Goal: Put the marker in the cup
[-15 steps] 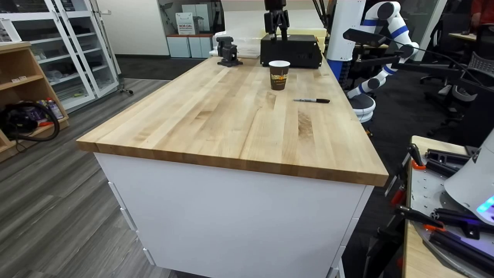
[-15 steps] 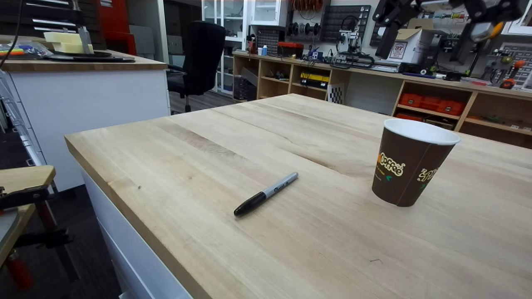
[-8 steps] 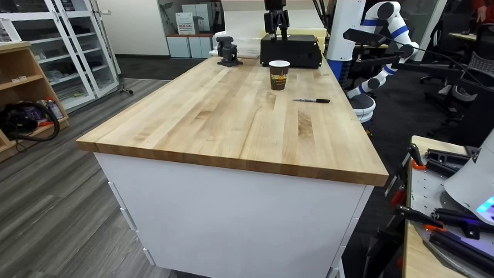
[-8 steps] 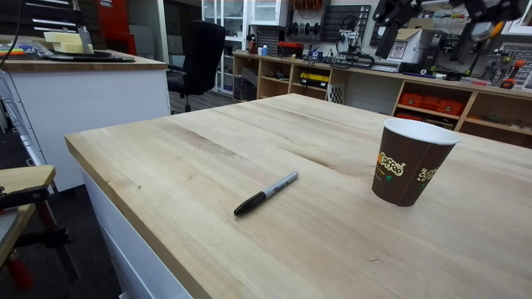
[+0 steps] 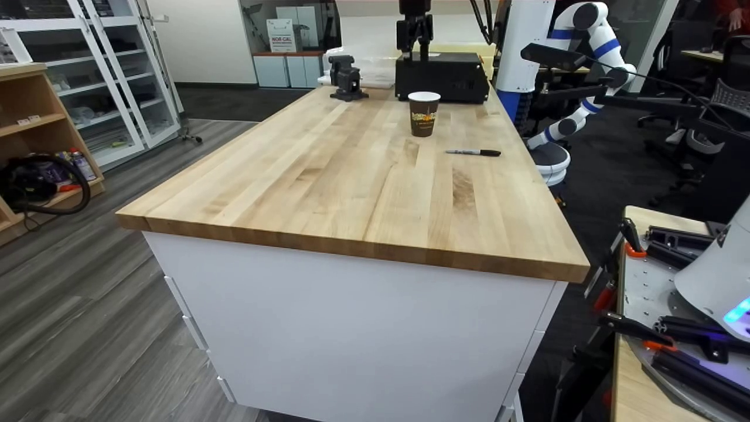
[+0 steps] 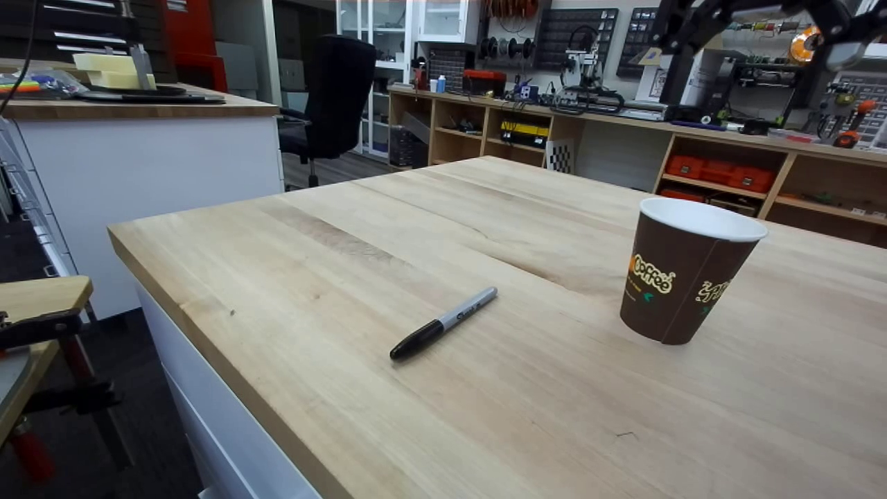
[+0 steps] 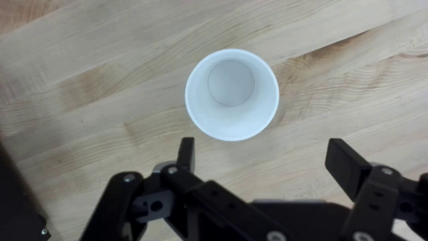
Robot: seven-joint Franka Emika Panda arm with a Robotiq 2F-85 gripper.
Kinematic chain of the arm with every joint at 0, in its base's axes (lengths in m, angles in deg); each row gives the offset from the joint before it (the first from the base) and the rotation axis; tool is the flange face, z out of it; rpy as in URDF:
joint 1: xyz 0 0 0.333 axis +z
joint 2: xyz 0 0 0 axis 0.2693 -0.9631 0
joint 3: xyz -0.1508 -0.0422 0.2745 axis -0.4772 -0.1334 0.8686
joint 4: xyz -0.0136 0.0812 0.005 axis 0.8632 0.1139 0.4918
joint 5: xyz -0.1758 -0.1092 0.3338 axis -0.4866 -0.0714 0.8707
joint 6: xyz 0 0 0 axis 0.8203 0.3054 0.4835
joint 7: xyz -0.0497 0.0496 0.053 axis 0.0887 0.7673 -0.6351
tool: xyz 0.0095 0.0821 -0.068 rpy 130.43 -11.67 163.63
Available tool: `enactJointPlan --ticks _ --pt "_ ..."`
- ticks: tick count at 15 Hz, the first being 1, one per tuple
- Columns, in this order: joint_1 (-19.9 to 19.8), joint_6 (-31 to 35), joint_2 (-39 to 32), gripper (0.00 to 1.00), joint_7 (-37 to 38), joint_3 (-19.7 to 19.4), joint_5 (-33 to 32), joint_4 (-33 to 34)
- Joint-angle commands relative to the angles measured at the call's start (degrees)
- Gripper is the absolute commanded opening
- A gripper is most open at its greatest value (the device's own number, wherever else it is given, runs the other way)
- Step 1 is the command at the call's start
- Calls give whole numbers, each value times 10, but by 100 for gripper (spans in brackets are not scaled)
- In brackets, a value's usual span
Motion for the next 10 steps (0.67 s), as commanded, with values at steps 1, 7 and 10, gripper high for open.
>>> enactJointPlan --ticks 1,7,10 --pt "2 98 83 100 2 -7 -6 -136" --pt "-22 137 163 100 3 5 18 -279" --pt "-26 151 209 100 -3 6 32 -352"
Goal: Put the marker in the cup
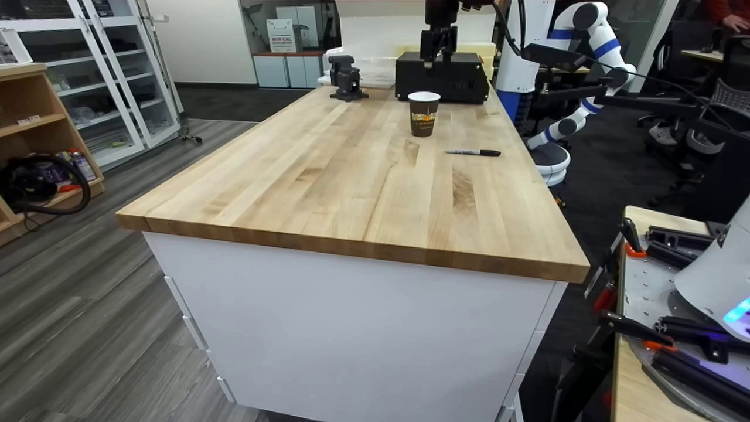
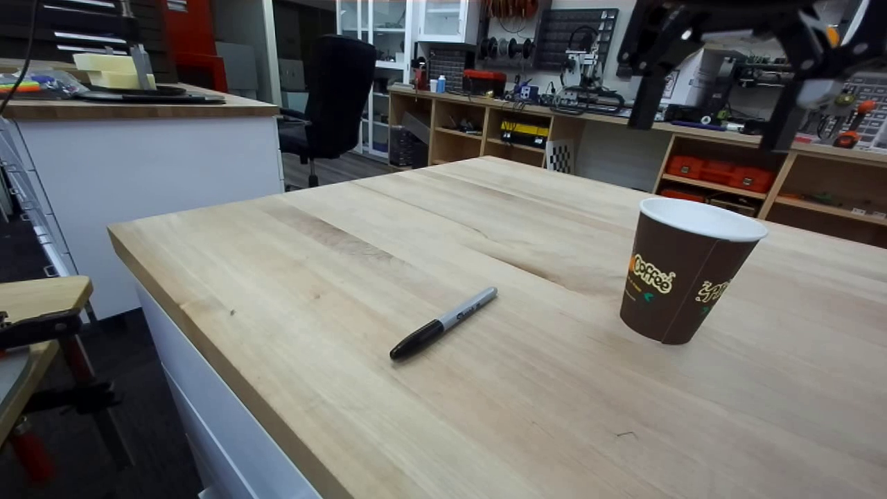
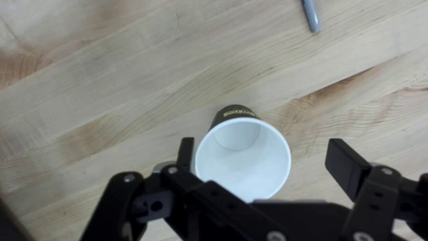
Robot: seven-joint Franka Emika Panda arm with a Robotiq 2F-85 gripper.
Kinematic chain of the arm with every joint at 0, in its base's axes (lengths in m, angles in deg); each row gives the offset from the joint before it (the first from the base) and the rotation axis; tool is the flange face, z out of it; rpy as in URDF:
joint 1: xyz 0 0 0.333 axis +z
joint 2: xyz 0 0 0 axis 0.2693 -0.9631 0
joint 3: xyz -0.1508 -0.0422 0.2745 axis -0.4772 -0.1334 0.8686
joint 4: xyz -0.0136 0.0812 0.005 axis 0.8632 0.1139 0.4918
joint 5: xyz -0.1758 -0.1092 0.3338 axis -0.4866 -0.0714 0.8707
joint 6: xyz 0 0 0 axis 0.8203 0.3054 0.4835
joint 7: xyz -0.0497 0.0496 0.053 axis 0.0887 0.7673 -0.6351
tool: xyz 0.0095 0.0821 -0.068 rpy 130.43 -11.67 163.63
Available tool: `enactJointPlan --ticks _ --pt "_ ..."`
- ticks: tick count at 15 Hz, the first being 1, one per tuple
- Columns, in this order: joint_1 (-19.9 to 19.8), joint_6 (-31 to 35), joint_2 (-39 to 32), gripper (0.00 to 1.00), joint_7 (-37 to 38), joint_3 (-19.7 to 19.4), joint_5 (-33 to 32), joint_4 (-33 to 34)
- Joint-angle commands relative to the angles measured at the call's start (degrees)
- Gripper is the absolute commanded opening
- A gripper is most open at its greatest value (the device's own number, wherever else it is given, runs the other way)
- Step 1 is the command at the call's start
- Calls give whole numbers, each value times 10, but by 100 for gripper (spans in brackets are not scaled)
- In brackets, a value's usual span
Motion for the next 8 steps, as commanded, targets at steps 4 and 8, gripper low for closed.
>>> enactJointPlan --ticks 4,8 --pt "-4 49 139 100 -2 6 29 -215" --pt "1 109 168 100 1 -1 8 -309"
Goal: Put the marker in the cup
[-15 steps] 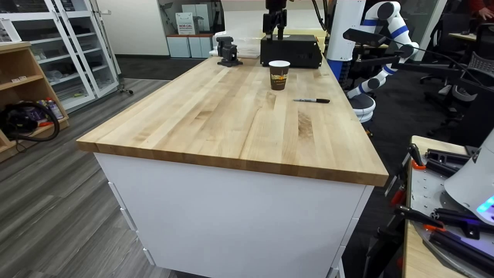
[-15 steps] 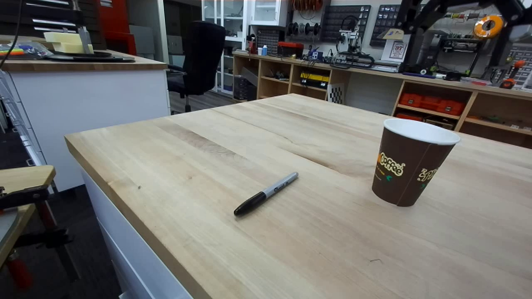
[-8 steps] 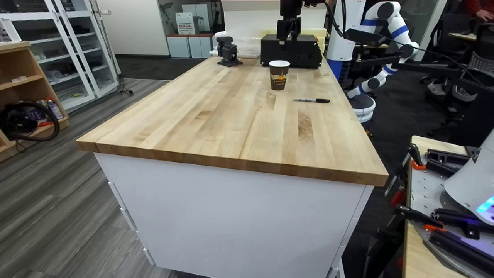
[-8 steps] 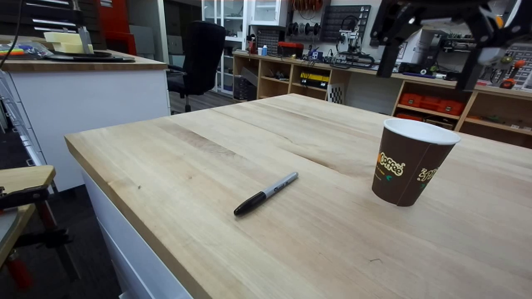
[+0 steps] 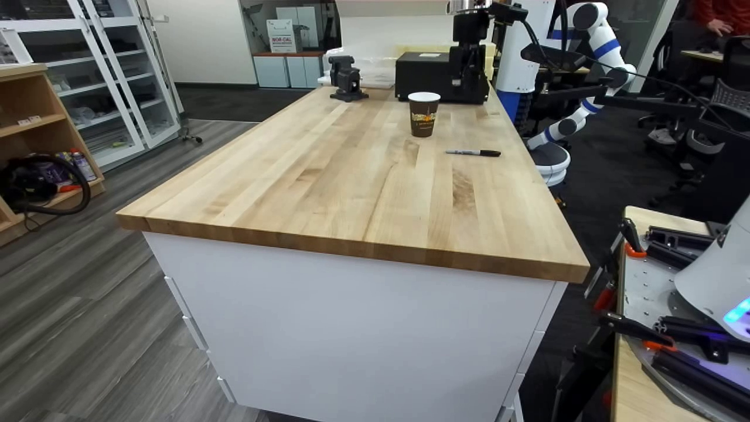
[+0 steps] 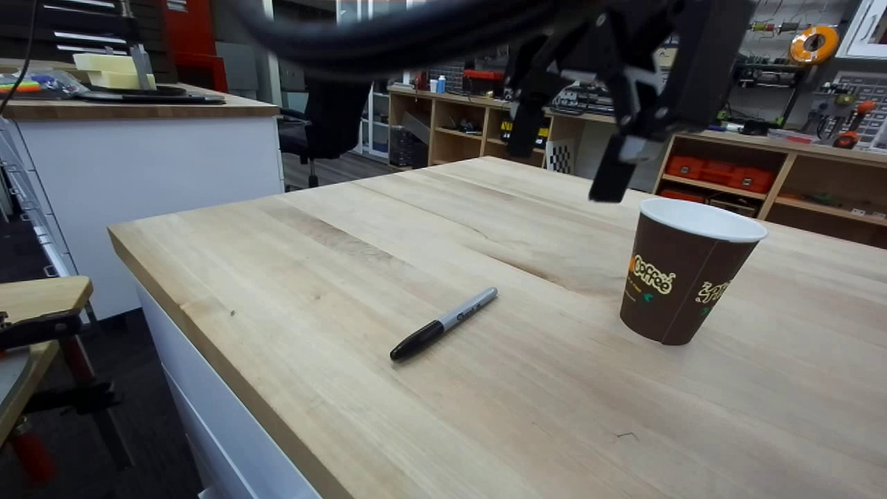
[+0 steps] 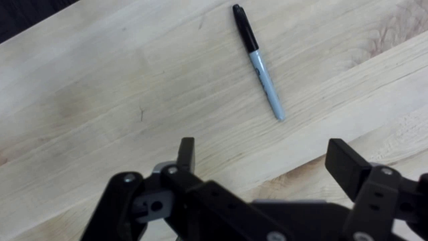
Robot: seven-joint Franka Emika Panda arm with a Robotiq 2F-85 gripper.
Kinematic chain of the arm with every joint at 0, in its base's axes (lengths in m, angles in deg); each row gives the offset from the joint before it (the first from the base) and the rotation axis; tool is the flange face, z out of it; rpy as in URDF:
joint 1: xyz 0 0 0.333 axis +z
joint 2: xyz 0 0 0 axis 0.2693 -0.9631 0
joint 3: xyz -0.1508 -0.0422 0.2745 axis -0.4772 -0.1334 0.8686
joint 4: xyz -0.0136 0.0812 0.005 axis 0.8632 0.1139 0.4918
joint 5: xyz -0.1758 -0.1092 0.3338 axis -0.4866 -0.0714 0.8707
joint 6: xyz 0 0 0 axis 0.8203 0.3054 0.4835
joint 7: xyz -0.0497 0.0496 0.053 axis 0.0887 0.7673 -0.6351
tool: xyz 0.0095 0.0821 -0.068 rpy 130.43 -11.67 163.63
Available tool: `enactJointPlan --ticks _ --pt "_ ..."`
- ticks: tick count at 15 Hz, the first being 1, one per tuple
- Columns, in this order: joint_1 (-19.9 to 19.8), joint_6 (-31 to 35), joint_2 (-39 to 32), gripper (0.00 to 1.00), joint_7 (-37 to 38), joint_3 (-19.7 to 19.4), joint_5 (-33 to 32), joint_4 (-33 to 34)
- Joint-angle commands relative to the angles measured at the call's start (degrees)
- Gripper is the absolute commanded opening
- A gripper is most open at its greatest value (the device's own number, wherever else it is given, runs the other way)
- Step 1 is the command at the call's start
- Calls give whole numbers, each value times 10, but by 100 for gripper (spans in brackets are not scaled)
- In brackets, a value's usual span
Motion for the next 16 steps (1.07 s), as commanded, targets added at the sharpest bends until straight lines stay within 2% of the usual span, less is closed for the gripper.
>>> enactJointPlan --ticks 1,3,5,10,16 --pt "0 17 8 100 0 0 -3 -25" --pt "0 41 15 100 0 -1 -4 -59" --pt "0 47 15 100 0 -2 -4 -65" --pt "2 1 -4 100 -106 26 49 -68" --pt "12 9 -21 100 -106 33 -1 -99"
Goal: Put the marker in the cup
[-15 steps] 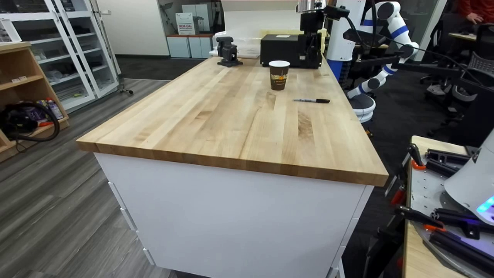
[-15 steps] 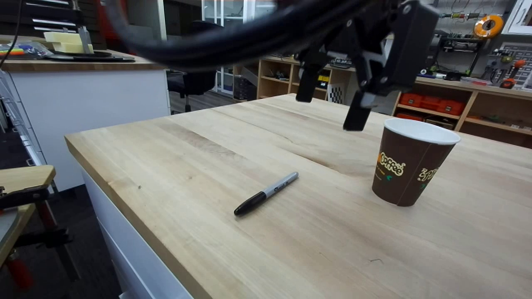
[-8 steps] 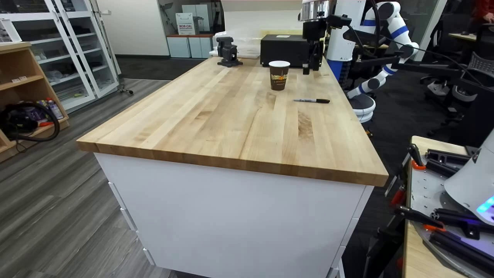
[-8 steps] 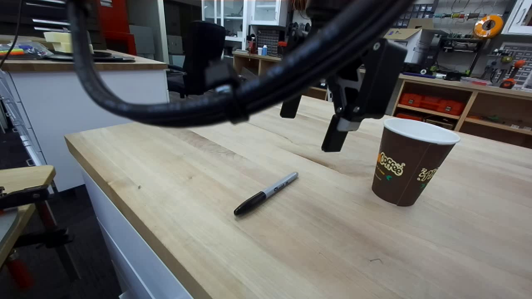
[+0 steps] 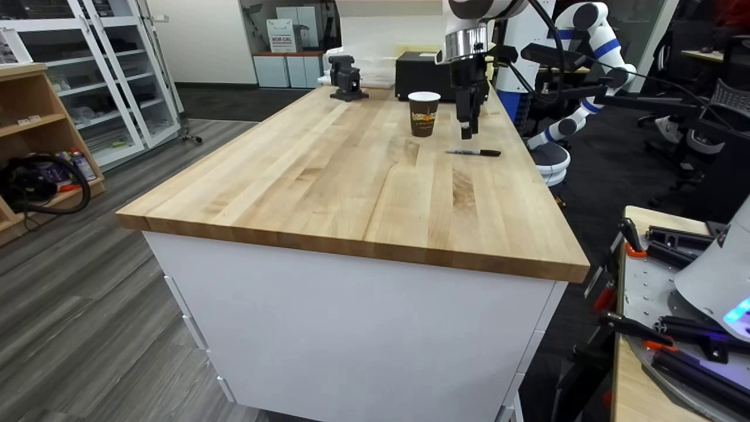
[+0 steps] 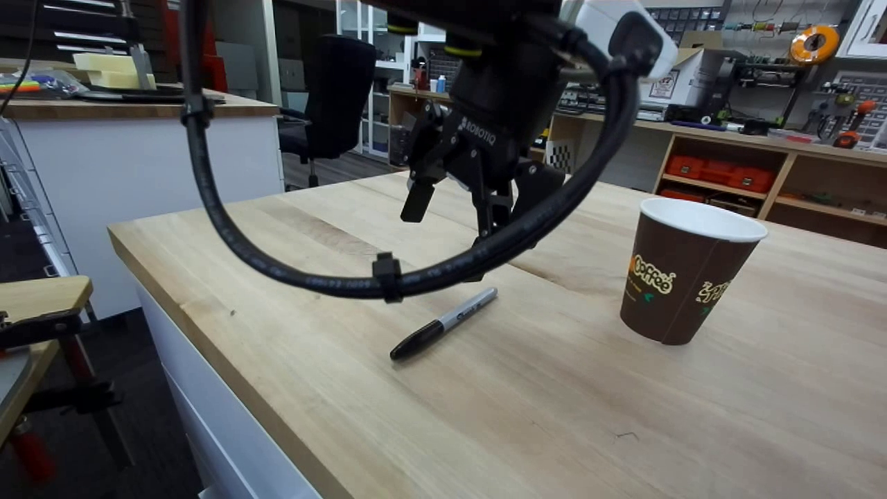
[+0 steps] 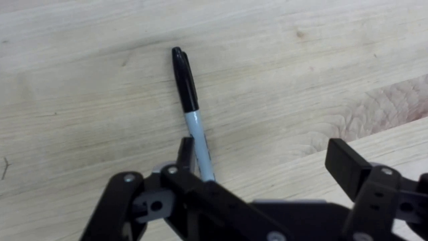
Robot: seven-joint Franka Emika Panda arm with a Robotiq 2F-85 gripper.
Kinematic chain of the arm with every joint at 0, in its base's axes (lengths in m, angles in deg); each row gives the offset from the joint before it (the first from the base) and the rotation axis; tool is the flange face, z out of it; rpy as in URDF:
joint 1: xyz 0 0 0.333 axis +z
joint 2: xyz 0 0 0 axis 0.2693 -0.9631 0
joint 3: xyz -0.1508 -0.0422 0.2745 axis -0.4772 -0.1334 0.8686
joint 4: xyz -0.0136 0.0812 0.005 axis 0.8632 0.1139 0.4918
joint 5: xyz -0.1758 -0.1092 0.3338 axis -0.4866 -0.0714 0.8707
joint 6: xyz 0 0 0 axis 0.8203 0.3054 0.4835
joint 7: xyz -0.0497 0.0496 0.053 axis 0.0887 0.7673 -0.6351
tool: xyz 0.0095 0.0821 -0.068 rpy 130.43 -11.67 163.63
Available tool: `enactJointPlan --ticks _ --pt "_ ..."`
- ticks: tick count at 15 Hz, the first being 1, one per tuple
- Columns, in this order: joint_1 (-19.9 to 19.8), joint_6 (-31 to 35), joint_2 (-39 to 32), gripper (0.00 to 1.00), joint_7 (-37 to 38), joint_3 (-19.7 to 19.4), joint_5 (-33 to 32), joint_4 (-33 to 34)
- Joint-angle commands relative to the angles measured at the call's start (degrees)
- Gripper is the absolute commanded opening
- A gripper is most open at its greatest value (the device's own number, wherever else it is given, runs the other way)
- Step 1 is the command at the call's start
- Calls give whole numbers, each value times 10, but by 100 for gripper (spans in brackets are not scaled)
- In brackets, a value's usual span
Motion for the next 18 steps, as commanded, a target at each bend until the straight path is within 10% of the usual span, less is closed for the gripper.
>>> enactJointPlan --ticks 1,6,7,18 --pt "0 9 4 100 -5 -5 -31 -27" --pt "-1 62 12 100 -10 -6 -68 -66" --pt "-1 69 12 75 -12 -5 -73 -72" --pt "6 149 37 7 -9 -6 -123 -117"
